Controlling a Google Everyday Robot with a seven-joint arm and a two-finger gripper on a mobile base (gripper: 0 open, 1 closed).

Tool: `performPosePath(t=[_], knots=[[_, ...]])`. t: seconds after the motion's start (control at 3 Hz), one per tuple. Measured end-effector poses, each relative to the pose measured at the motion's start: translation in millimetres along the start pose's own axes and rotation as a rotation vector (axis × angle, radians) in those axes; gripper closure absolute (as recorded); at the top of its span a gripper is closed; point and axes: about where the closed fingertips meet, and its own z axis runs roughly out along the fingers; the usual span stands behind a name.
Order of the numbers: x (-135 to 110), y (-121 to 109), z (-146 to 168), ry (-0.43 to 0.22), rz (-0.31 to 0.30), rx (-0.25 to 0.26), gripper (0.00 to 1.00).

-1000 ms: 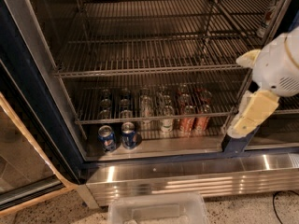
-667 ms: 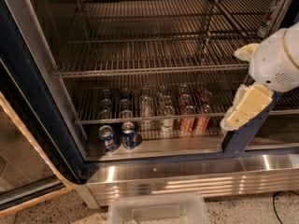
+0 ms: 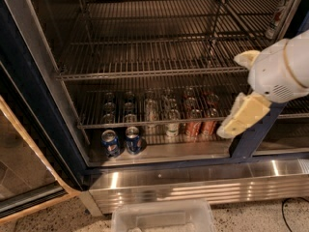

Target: Pick pepsi can from bottom shelf of fridge

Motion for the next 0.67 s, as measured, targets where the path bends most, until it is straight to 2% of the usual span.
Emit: performPosePath(t=[0.33,0.67], knots=[[-7.6,23.9,47.7,-0.147,0.016,-0.011,0.0],[-19.2,23.1,87.2,-0.303,0.053,0.01,0.0]])
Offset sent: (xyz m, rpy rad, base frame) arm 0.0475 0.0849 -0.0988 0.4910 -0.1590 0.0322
